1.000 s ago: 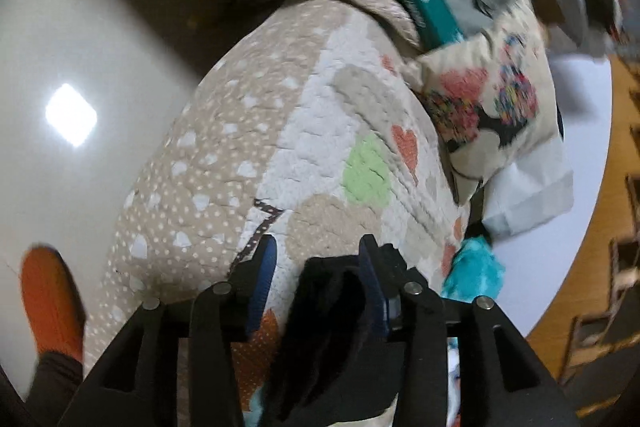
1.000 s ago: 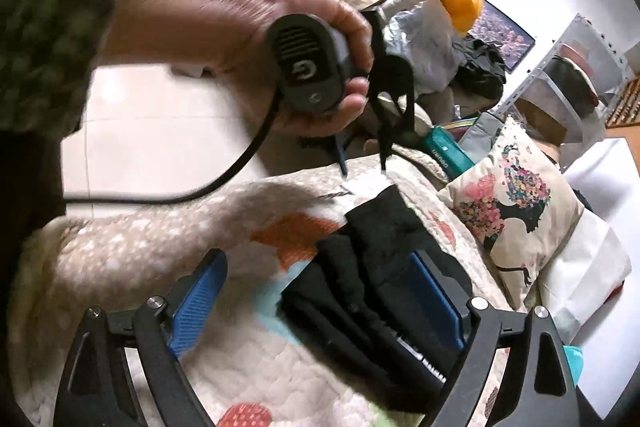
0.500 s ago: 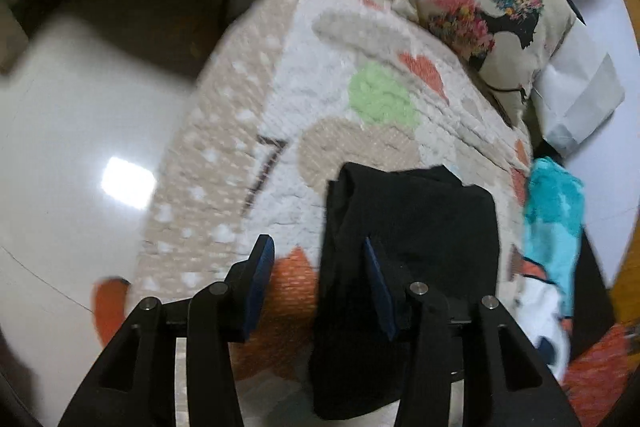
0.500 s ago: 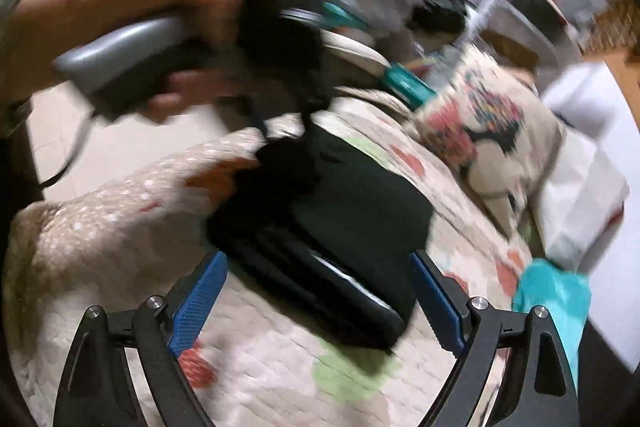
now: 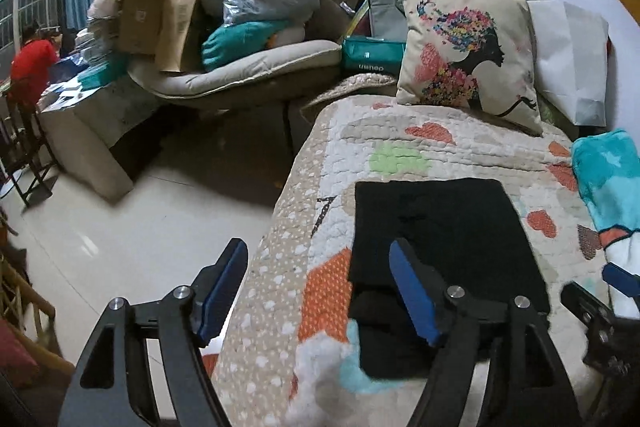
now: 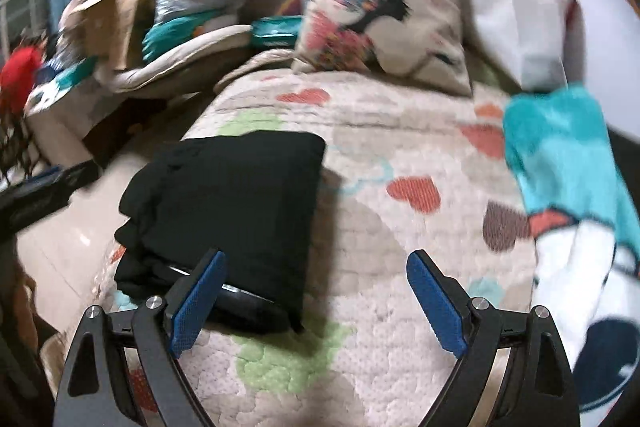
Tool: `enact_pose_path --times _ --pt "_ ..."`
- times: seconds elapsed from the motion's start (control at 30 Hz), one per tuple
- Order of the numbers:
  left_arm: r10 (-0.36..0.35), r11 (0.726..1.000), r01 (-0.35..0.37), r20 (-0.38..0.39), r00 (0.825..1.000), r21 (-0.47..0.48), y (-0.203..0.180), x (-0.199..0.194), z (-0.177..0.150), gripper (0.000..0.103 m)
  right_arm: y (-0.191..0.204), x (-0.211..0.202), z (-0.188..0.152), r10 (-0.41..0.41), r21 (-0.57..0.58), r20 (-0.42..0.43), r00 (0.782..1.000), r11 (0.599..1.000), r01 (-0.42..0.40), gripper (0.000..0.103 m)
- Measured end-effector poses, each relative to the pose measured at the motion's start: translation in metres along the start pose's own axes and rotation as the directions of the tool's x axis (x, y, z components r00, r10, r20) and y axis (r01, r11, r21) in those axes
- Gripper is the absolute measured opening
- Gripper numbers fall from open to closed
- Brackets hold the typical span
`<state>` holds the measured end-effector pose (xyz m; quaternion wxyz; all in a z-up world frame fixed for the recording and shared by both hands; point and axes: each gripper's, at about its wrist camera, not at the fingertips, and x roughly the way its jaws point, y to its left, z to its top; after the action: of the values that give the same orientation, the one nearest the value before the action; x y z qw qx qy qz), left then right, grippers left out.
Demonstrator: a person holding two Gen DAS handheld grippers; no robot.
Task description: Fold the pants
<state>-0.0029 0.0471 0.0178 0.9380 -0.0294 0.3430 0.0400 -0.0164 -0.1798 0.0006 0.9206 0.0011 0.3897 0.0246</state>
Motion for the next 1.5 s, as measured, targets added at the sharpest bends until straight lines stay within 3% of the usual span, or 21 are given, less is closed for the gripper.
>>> enact_pose_path --times 0.13,0.3,0.37,0.63,0.93,1.5 --pt "0.019 1.000 -0.019 0.057 0.998 0.002 -0.008 -0.031 -0.006 0.082 -0.004 -0.005 0.000 0.000 0.021 0.008 1.000 1.000 -0.001 0.094" --pt "0.074 0.995 -0.084 0.175 0.982 0.056 -0.021 -0.072 0.000 0.097 0.001 -0.012 -0.001 0.011 0.000 0.027 1.000 1.000 -0.011 0.095" --pt "0.073 0.994 -0.086 0.189 0.979 0.062 -0.024 -0.082 0.003 0.100 0.005 -0.016 -0.002 0.015 -0.011 0.037 0.999 1.000 -0.014 0.095" --pt "0.004 0.999 -0.010 0.165 0.986 0.032 -0.024 -0.107 0.004 0.100 0.021 -0.031 -0.008 0.014 -0.067 0.076 0.997 0.998 -0.009 0.095" --pt "0.005 0.999 -0.013 0.175 0.985 0.042 -0.023 -0.119 -0.002 0.100 0.022 -0.037 -0.010 0.009 -0.062 0.086 0.996 0.998 -0.003 0.095" --pt "0.009 0.997 -0.013 0.047 0.999 0.079 -0.033 -0.103 -0.018 0.100 0.026 -0.040 -0.016 0.003 -0.076 0.083 0.997 0.997 0.003 0.095"
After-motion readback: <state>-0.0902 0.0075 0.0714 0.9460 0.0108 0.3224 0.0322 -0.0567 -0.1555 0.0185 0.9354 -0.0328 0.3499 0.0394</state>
